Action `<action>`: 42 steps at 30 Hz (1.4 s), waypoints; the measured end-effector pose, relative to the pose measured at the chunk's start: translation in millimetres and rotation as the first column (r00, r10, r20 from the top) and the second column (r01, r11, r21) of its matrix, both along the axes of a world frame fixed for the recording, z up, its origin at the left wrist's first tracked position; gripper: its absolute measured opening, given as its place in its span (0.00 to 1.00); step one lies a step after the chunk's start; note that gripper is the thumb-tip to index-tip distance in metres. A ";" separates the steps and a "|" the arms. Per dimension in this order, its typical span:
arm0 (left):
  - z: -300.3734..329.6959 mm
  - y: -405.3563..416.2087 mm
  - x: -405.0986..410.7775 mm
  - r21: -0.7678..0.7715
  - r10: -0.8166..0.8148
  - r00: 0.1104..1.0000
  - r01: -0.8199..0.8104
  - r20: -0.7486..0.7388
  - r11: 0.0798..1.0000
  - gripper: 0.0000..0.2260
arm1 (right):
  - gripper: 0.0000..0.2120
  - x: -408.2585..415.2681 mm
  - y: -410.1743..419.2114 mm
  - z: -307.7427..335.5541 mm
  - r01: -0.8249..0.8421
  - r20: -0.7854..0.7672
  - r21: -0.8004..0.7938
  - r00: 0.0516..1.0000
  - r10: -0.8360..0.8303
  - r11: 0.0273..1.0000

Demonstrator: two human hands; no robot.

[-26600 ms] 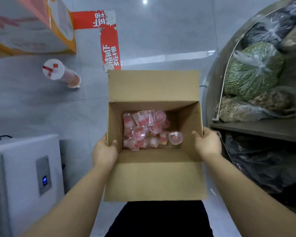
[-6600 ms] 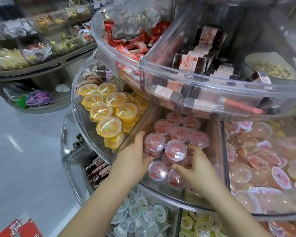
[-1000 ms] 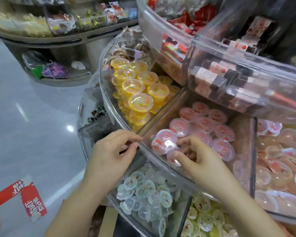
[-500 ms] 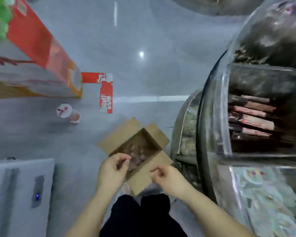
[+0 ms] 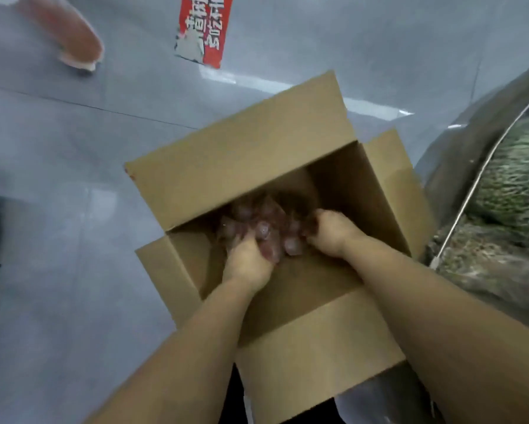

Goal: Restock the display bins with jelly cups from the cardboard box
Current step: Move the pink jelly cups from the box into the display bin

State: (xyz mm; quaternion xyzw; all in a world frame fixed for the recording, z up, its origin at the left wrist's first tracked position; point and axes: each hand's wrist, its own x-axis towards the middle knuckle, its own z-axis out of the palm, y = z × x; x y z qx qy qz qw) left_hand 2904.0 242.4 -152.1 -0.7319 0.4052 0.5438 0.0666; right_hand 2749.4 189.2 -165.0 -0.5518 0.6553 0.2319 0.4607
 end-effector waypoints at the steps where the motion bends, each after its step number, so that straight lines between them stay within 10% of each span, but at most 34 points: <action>1: -19.2 -4.7 -5.0 -0.012 -0.019 0.999 0.020 0.042 1.000 0.20 | 0.22 3.6 -0.7 -20.0 -0.047 -0.020 0.031 0.999 0.048 0.998; 8: -98.2 -16.2 -24.7 0.035 -0.206 0.945 0.204 0.255 0.978 0.19 | 0.24 21.6 -1.3 -108.2 -0.093 -0.024 -0.045 0.995 0.092 0.995; 12: -86.5 -17.0 -16.5 -0.039 0.052 0.986 -0.046 0.158 0.998 0.07 | 0.18 5.8 -4.6 -85.1 -0.031 -0.017 -0.109 0.999 0.029 0.994; 15: -38.9 -15.7 0.5 -0.093 0.338 0.941 -0.338 -0.014 0.936 0.17 | 0.23 1.6 1.1 -30.3 0.361 0.127 -0.151 0.930 -0.344 0.920; 22: 186.9 -13.7 21.0 0.229 0.740 0.367 -0.791 -0.564 0.567 0.03 | 0.19 17.6 26.9 200.8 0.812 0.596 -0.061 0.496 -0.631 0.580; 29: 445.8 -25.2 9.4 -0.065 0.221 0.554 -0.449 -0.802 0.891 0.24 | 0.18 14.7 47.2 477.3 0.896 0.794 -0.084 0.325 -0.513 0.437; 33: 558.7 -26.3 -25.8 -0.382 -0.166 0.605 -0.248 -0.779 0.890 0.19 | 0.21 -9.8 75.5 603.0 0.934 0.845 -0.261 0.344 -0.410 0.246; 42: 711.1 19.2 -155.4 -0.669 -0.669 0.199 0.080 -0.716 0.739 0.24 | 0.29 -103.8 193.1 752.5 0.810 0.802 -0.546 0.431 -0.413 -0.216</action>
